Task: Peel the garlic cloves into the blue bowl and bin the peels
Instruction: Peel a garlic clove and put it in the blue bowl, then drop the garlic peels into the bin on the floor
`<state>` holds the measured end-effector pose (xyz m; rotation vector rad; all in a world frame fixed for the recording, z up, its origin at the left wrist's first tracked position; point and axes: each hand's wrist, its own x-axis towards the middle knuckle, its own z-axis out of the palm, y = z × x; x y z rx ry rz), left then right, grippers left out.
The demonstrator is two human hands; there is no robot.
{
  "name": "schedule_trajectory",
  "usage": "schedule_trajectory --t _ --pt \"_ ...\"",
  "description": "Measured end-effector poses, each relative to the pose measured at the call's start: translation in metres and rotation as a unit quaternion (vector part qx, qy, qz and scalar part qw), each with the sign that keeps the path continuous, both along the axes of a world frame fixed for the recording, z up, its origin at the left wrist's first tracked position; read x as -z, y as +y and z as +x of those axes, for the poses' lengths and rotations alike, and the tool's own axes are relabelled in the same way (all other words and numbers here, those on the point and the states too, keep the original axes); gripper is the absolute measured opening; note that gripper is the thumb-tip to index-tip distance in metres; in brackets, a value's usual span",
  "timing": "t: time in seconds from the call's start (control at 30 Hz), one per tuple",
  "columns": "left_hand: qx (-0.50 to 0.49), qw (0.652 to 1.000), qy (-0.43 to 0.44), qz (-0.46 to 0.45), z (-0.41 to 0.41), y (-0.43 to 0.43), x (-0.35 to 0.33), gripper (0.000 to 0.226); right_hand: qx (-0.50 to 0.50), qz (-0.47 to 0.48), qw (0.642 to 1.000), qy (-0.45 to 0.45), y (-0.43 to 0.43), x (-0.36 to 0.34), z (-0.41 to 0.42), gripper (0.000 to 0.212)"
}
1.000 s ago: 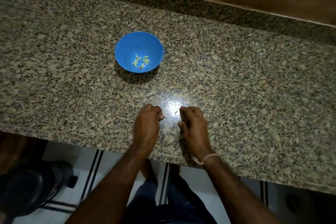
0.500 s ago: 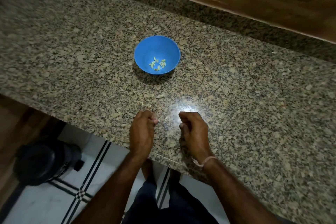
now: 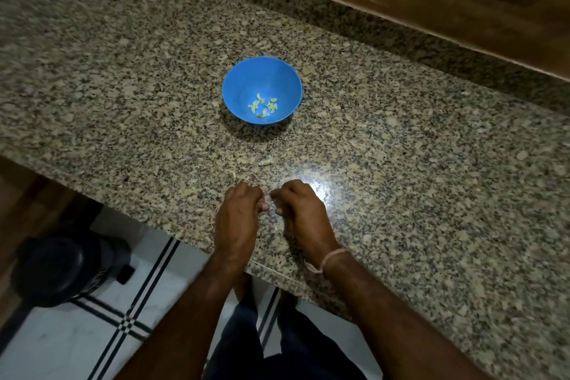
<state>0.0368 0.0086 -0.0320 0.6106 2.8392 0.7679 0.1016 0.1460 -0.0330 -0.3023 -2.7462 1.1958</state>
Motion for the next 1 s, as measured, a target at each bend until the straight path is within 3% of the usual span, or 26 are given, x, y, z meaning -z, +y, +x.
schedule_trajectory --t 0.13,0.4,0.5,0.53,0.6,0.7,0.8,1.0 --pt "-0.012 1.0 -0.016 -0.003 0.0 0.0 -0.002 0.013 -0.031 0.062 0.997 0.02 0.002 0.001 -0.013 0.008" --pt "-0.103 0.991 -0.053 0.067 0.003 -0.022 -0.004 0.031 -0.07 0.206 0.976 0.009 -0.002 0.005 -0.019 0.011" --pt "-0.132 0.981 -0.076 0.118 0.005 -0.034 -0.005 0.034 -0.058 0.207 0.976 -0.028 -0.014 0.004 -0.013 0.018" --pt "-0.146 0.976 -0.084 0.138 0.006 -0.04 -0.008 0.035 -0.046 0.176 0.982 -0.048 -0.024 0.001 -0.014 0.021" --pt "-0.164 0.969 -0.076 0.167 0.007 -0.051 -0.016 0.03 0.007 0.019 0.997 -0.077 -0.044 -0.008 -0.017 0.026" --pt "-0.199 0.955 -0.049 0.212 0.004 -0.09 -0.025 0.03 0.067 -0.177 0.975 -0.112 -0.092 -0.023 -0.037 0.018" --pt "-0.261 0.931 -0.052 0.251 -0.003 -0.144 -0.029 0.039 0.047 -0.248 0.954 -0.16 -0.148 -0.022 -0.059 0.014" --pt "-0.383 0.881 -0.033 0.275 -0.004 -0.299 -0.026 0.037 -0.045 -0.333 0.919 -0.207 -0.292 -0.029 -0.094 0.026"
